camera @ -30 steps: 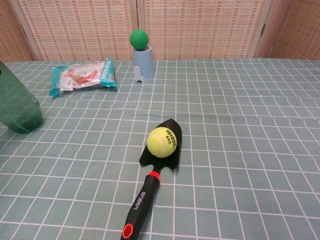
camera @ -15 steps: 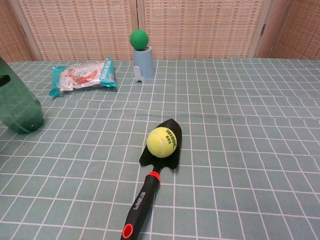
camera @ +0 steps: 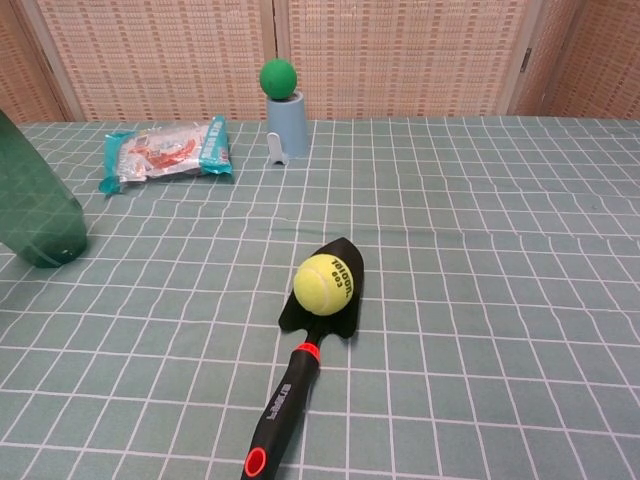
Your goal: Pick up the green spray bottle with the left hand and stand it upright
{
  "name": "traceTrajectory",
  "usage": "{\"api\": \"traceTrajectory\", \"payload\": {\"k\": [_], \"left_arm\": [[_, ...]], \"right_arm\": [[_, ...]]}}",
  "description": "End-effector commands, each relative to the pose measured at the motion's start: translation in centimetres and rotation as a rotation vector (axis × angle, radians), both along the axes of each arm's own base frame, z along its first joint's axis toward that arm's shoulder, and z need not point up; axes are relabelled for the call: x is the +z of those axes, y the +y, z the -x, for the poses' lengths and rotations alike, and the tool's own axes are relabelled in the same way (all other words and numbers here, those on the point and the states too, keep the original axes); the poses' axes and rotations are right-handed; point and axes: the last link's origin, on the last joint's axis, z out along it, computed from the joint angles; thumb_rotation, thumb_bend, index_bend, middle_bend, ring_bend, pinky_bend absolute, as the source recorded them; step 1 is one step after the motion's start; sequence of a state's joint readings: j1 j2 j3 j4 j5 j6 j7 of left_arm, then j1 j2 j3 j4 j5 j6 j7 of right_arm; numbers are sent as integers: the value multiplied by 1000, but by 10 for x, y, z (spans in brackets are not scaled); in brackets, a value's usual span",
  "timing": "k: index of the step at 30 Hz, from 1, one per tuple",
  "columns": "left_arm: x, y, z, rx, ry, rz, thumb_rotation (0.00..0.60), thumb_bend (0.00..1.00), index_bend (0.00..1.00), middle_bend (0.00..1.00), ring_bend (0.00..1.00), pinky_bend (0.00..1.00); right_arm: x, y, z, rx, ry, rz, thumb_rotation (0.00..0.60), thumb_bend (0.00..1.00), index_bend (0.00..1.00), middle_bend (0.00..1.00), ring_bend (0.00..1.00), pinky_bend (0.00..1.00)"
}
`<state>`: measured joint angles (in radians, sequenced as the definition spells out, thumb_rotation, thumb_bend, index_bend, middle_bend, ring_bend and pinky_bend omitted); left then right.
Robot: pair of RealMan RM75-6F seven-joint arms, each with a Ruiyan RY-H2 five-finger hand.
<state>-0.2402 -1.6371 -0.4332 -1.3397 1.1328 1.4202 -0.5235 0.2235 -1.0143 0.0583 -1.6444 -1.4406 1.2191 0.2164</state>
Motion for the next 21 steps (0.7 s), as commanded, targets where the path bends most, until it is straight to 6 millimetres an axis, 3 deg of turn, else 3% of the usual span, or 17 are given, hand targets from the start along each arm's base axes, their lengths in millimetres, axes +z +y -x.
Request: {"api": "traceTrajectory", "payload": {"k": [1, 6, 11, 13, 15, 18, 21], "left_arm": [[28, -12, 5, 34, 58, -32, 600, 128, 0, 0, 0, 2], [73, -35, 12, 88, 165, -13, 600, 275, 0, 0, 0, 16], [109, -56, 25, 168, 237, 100, 600, 326, 0, 7, 3, 44], [114, -61, 30, 179, 319, 236, 600, 370, 5, 99, 58, 100], [117, -65, 33, 127, 478, 395, 600, 408, 87, 209, 123, 189], [120, -75, 47, -10, 893, 545, 600, 418, 232, 254, 138, 262], [109, -79, 58, -54, 1045, 569, 600, 418, 261, 241, 119, 214]], "right_arm": [[1, -1, -3, 24, -19, -22, 600, 0, 289, 0, 0, 93], [2, 2, -7, 49, -60, -47, 600, 0, 289, 0, 0, 93], [6, 2, -8, 64, -84, -48, 600, 0, 289, 0, 0, 93], [6, 2, -8, 67, -91, -51, 600, 0, 291, 0, 0, 93], [5, 1, -9, 71, -90, -58, 600, 13, 293, 0, 0, 94], [3, 1, -10, 72, -78, -73, 600, 92, 287, 6, 0, 98], [2, 0, -10, 78, -60, -65, 600, 126, 282, 6, 0, 102]]}}
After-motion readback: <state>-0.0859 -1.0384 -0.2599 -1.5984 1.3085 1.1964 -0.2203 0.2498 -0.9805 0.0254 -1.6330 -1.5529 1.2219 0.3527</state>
